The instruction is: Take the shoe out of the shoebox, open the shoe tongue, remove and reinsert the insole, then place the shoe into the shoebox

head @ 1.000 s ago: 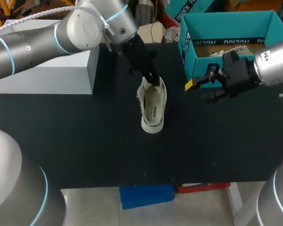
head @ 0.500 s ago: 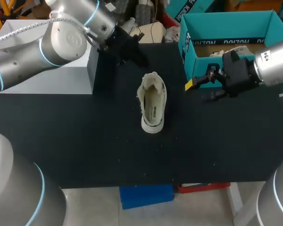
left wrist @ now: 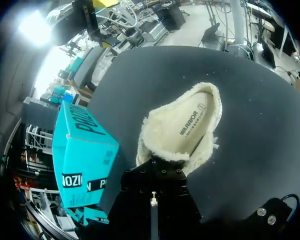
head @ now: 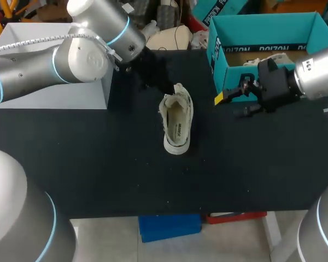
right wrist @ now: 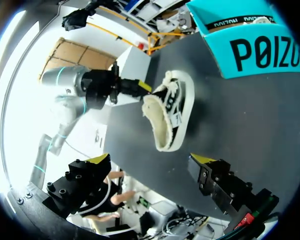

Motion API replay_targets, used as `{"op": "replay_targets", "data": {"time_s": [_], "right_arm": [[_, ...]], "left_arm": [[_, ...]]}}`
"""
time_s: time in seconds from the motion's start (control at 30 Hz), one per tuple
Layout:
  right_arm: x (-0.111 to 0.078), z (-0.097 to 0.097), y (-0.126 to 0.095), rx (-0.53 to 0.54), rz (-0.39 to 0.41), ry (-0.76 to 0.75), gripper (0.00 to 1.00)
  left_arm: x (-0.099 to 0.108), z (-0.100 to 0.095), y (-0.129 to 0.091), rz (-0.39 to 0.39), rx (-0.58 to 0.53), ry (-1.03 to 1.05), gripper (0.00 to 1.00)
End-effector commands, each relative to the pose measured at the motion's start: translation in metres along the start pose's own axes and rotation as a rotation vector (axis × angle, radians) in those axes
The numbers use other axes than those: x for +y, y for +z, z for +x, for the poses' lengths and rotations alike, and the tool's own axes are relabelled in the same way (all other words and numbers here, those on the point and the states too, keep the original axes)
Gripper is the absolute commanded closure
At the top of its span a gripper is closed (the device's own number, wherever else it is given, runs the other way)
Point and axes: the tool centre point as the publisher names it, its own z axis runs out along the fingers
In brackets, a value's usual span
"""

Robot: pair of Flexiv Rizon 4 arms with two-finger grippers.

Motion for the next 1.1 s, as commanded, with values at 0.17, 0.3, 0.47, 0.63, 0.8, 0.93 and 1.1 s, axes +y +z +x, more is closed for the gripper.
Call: {"op": "replay_targets", "data": {"time_s": [0.17, 0.3, 0.47, 0.63, 0.8, 0.93, 1.1], "right_arm": [[0.001, 0.000, 0.000, -0.002, 0.001, 0.001, 0.00], [0.001, 0.000, 0.000, -0.002, 0.001, 0.001, 0.00], [0.001, 0.000, 0.000, -0.002, 0.001, 0.001, 0.00], [0.001, 0.000, 0.000, -0.002, 0.001, 0.001, 0.00], [0.001, 0.000, 0.000, -0.002, 0.001, 0.001, 0.00], [0.001, 0.000, 0.000, -0.002, 0.001, 0.001, 0.00], [0.001, 0.000, 0.000, -0.002, 0.001, 0.001, 0.00]], "left_arm": [[-0.010, 0.015, 0.020, 0.035, 0.042, -0.001, 1.00], [-0.010, 0.024, 0.030, 0.044, 0.065, -0.009, 1.00], [-0.014, 0.030, 0.033, 0.057, 0.089, -0.019, 1.00], [-0.026, 0.033, 0.011, 0.053, 0.170, -0.034, 1.00], [-0.047, 0.036, -0.018, 0.176, 0.162, -0.215, 0.54], [-0.052, 0.050, -0.035, 0.183, 0.180, -0.308, 0.00], [-0.051, 0.070, -0.051, 0.185, 0.146, -0.432, 0.00]]}}
